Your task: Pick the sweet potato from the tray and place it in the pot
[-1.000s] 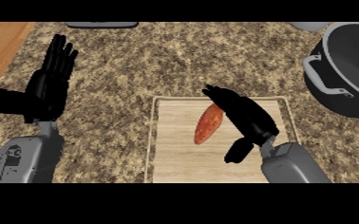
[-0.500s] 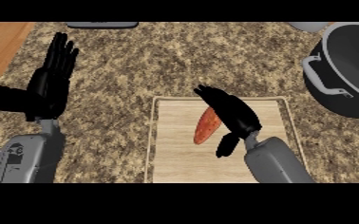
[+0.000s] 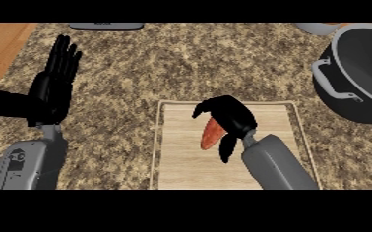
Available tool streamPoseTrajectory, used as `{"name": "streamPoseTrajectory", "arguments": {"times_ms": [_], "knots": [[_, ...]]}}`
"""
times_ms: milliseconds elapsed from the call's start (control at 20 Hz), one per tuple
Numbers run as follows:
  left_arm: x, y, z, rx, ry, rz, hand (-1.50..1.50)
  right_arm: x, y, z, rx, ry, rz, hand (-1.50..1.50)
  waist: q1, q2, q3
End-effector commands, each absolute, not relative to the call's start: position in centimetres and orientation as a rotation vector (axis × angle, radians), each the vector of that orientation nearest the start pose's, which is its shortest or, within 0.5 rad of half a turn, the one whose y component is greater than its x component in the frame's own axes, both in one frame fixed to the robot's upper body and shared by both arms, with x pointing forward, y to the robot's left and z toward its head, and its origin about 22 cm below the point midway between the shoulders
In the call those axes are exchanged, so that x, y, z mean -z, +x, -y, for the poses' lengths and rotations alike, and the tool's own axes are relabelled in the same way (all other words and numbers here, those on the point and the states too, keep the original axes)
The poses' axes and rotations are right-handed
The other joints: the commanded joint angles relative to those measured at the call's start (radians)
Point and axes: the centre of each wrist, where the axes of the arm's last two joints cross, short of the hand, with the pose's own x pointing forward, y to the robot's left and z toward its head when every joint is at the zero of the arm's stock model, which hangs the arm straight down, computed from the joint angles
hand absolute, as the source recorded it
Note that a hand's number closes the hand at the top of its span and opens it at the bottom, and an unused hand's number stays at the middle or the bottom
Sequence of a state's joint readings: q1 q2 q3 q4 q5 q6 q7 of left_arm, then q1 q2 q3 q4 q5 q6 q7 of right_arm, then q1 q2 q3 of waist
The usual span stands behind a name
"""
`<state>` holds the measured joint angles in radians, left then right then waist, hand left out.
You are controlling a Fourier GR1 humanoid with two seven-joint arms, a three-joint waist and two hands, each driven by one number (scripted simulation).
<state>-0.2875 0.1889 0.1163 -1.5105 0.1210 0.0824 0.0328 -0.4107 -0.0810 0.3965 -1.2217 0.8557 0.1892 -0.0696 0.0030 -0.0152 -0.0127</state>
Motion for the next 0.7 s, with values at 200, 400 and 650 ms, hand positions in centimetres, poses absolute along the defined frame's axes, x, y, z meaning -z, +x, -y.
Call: {"name": "streamPoseTrajectory", "arguments": {"times_ms": [200, 400, 650], "knots": [[-6.7, 30.9, -24.5, -0.057, 0.112, 1.77, 0.0, 0.8, 28.7, 11.7, -1.467, -0.298, 1.572, 1.5, -0.007, 0.015, 0.013], [-7.6, 30.3, -27.2, -0.029, 0.105, 1.775, 0.0, -0.2, 29.7, 8.9, -1.42, -0.362, 1.606, 1.5, 0.0, 0.016, 0.013], [-7.6, 30.0, -26.4, -0.037, 0.082, 1.769, 0.0, -3.7, 36.0, 12.2, -1.101, -0.789, 1.36, 1.5, 0.042, 0.03, 0.012]]}}
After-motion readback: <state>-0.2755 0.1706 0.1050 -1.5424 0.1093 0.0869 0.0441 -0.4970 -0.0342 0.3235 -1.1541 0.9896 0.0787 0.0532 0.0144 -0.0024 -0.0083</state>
